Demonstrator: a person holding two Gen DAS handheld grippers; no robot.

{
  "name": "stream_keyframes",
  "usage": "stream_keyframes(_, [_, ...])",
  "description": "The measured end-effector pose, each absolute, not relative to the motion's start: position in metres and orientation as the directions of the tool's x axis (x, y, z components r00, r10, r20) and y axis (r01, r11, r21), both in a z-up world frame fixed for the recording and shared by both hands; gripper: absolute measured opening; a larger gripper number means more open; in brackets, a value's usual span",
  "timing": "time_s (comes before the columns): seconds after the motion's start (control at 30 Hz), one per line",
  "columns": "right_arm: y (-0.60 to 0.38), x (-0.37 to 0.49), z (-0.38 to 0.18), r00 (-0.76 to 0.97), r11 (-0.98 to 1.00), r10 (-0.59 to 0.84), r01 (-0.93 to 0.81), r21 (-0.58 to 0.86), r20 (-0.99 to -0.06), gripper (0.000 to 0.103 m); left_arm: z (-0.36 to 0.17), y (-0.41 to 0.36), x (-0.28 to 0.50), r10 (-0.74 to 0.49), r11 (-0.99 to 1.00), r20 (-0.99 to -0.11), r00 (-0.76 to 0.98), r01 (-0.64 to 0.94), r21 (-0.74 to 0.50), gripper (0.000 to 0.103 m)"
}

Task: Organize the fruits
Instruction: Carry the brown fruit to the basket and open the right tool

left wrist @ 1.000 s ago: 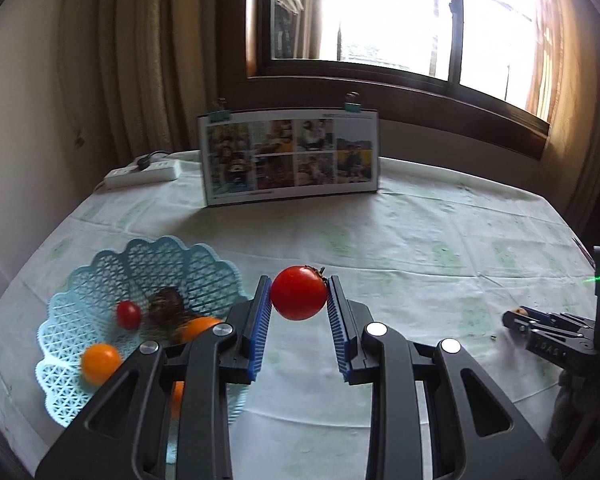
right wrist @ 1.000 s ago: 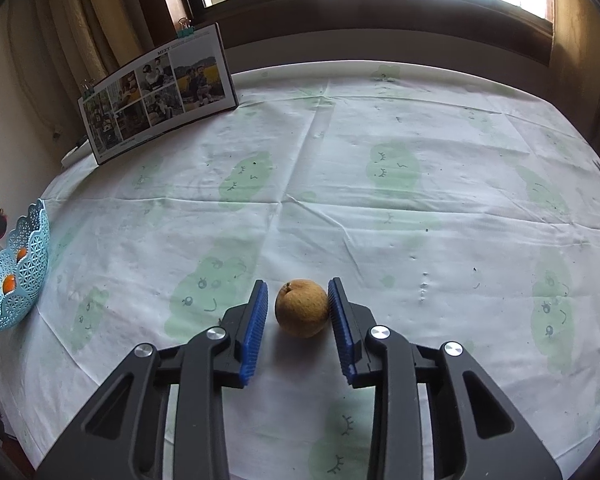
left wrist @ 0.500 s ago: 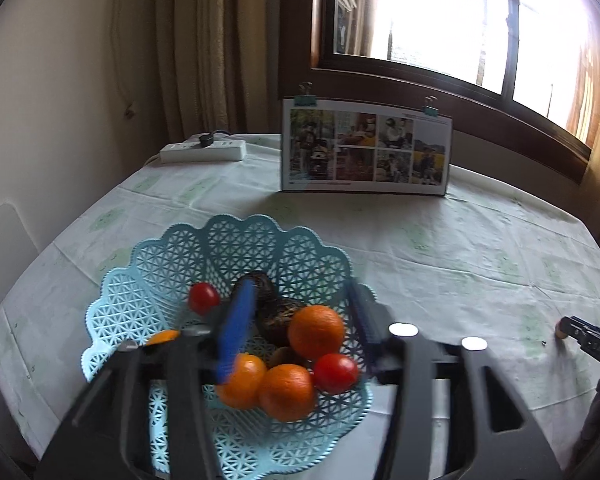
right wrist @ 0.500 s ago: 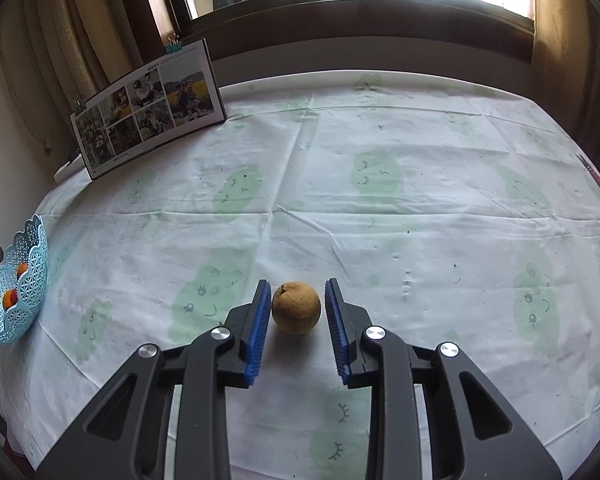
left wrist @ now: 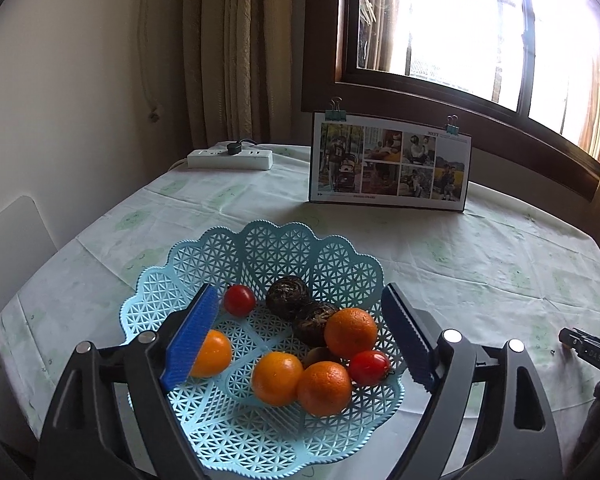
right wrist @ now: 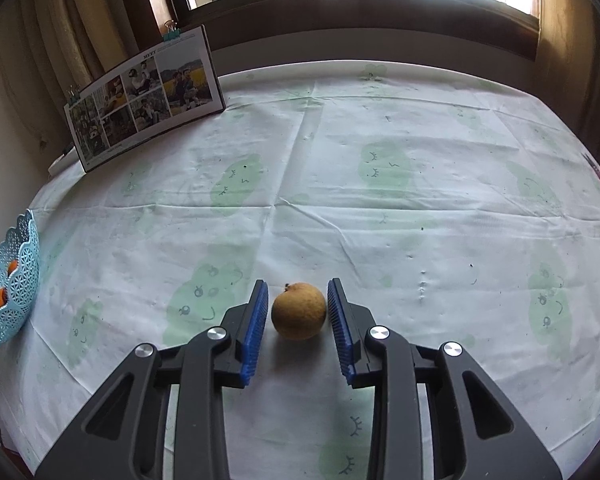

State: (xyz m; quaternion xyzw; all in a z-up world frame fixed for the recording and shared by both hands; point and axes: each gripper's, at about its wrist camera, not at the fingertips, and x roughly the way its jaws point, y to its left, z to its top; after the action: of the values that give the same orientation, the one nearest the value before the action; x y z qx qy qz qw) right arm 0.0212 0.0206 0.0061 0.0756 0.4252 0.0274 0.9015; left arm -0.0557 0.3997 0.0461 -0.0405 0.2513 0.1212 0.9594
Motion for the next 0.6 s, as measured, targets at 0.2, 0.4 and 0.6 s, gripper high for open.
stream_keyframes(0.2, [0.022, 0.021, 0.007, 0.639, 0.99, 0.103, 0.005, 0.138, -0.762, 0.026, 0.046, 0.4, -0.058, 0.208, 0.968, -0.492, 0.845, -0.25, -0.02, 0.085])
stream_keyframes(0.4, [0.023, 0.016, 0.013, 0.652, 0.987, 0.121, -0.001, 0.159, -0.748, 0.026, 0.047, 0.399, -0.06, 0.204, 0.969, -0.488, 0.848, -0.245, -0.019, 0.085])
stream_keyframes(0.6, [0.037, 0.012, 0.028, 0.671, 0.982, 0.166, -0.043, 0.186, -0.722, 0.026, 0.048, 0.402, -0.063, 0.205, 0.969, -0.481, 0.852, -0.247, -0.024, 0.085])
